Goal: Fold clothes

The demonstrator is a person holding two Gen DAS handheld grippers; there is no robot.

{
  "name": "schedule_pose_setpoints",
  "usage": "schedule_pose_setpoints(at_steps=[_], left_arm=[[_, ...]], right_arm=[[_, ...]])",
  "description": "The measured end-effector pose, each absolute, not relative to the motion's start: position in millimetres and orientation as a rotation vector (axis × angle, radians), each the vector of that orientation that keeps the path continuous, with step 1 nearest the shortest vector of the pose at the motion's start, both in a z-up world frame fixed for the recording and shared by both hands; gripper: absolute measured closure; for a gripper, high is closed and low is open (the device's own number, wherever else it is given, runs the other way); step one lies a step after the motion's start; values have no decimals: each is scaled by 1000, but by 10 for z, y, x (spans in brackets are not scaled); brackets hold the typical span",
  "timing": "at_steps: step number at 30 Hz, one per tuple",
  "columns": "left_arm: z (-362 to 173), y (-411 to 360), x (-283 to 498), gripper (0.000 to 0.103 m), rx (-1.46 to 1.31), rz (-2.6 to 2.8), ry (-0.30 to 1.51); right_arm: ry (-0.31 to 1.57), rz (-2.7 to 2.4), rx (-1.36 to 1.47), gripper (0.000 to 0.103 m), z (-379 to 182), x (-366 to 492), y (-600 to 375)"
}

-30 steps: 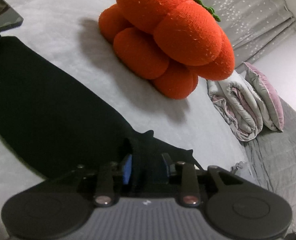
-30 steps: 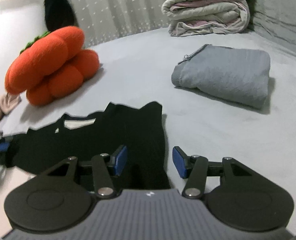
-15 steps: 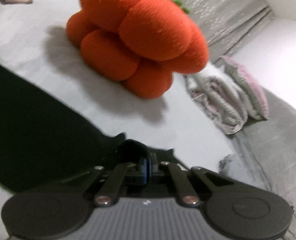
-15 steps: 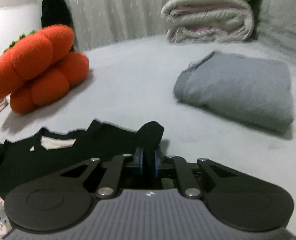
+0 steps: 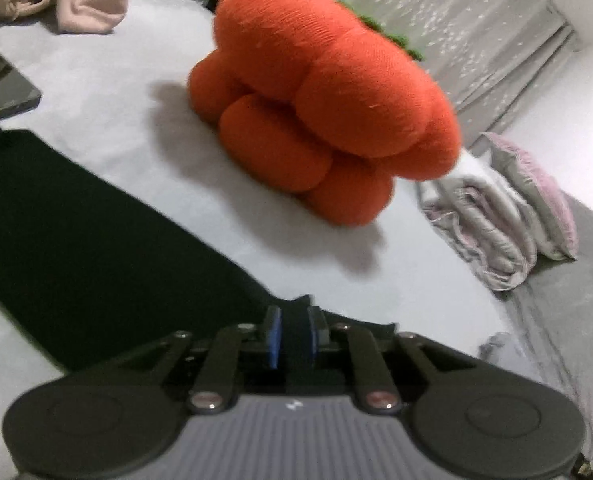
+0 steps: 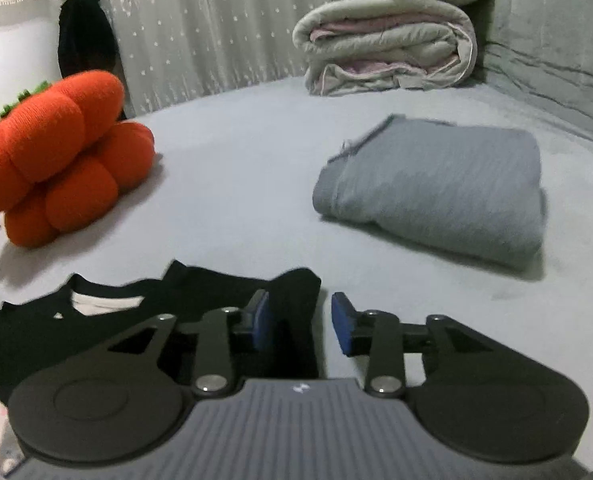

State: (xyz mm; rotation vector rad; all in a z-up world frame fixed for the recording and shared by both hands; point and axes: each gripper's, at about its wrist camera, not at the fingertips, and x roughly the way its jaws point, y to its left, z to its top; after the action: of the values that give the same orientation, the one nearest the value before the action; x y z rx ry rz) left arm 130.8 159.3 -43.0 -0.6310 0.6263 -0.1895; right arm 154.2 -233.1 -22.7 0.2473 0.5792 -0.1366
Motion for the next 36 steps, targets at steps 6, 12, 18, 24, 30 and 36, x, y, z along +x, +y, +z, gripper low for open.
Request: schedule_pose_setpoints(at_steps=[6,12,18,24,30,36], left_arm=[[-461,1315,1222,86,-567,-264,690],[-663,1334,1122,94,-526,-206,801],[-445,1524,888,70,-545,-131,772],[-432,1803,702,62,-589,-24,758],[-389,2119,680,55,-642,58,738],[-452,2400,746,55,-683,156,699]], right_arm=[[599,-120,246,64,-145,1296,-2233],[751,-162,225,64,-408,1169,-2232],[713,-201,300,64,-277,1008,-2336],[687,-188,372,48,-165,843,-2263],[764,-211,509,48,-244,868,-2296],[753,-194,439,39,-208,893,-2195]])
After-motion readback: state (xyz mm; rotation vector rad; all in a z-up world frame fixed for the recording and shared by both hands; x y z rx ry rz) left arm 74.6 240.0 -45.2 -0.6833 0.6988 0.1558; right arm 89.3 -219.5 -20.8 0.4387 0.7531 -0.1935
